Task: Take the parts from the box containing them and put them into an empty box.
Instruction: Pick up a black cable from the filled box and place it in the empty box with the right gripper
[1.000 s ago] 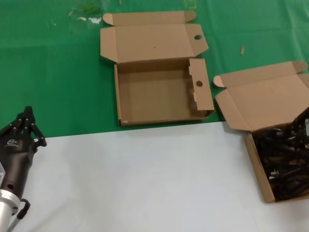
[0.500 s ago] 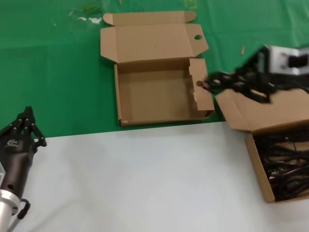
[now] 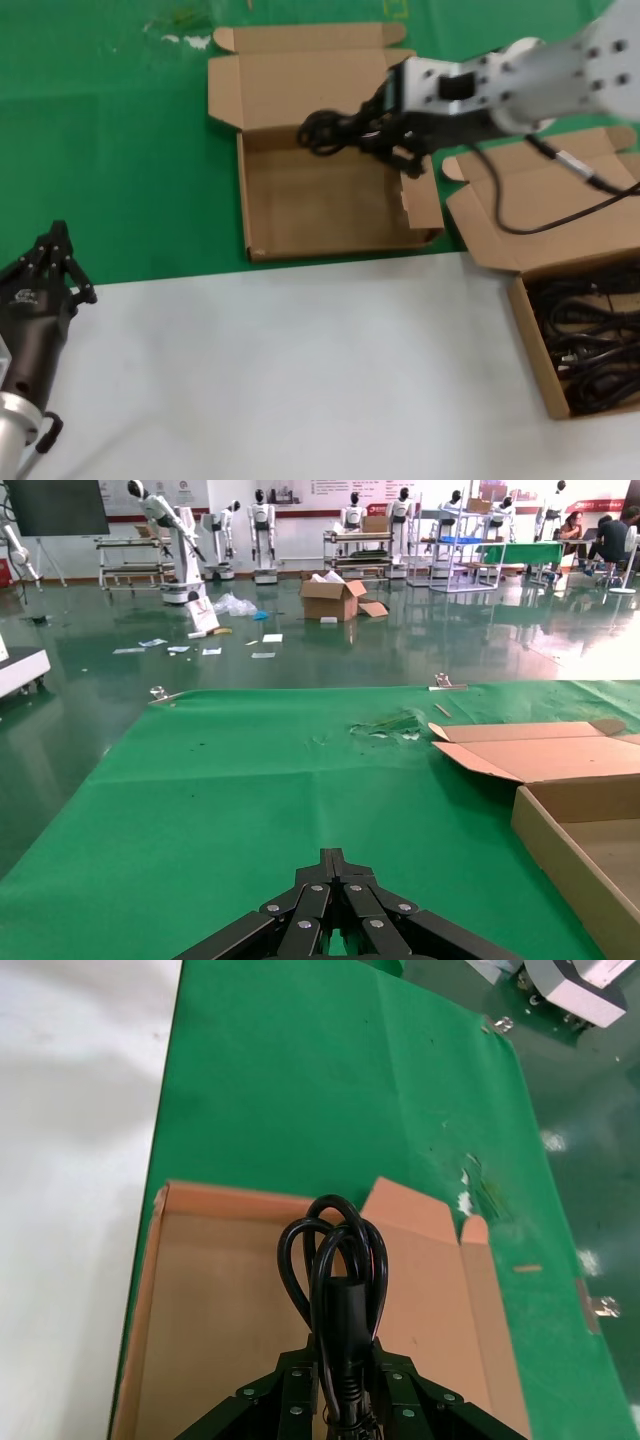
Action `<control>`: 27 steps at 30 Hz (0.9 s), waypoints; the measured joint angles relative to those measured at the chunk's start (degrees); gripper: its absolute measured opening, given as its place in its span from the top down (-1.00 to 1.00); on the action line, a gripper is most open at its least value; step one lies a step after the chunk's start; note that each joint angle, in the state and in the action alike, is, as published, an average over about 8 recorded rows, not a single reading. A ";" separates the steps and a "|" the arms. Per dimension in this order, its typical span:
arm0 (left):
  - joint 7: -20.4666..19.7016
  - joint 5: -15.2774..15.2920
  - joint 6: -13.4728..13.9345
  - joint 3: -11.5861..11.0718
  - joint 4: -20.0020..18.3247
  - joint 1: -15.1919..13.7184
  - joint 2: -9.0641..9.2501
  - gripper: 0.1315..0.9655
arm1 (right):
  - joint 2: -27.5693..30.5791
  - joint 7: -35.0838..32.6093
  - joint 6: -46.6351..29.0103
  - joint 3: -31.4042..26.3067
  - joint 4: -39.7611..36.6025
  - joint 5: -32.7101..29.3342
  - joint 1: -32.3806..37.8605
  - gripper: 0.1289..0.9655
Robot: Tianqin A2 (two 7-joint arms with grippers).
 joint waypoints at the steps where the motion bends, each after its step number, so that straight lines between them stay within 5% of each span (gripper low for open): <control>1: 0.00 0.00 0.00 0.00 0.00 0.00 0.00 0.98 | -0.97 -0.38 0.75 -0.35 -1.32 -0.29 0.19 0.78; 14: 0.00 0.00 0.00 0.00 0.00 0.00 0.00 0.98 | -9.38 -5.91 8.37 -3.16 -15.73 -1.82 2.01 0.78; 27: 0.00 0.00 0.00 0.00 0.00 0.00 0.00 0.98 | -11.29 -8.64 11.88 -3.70 -20.80 -1.57 1.86 0.68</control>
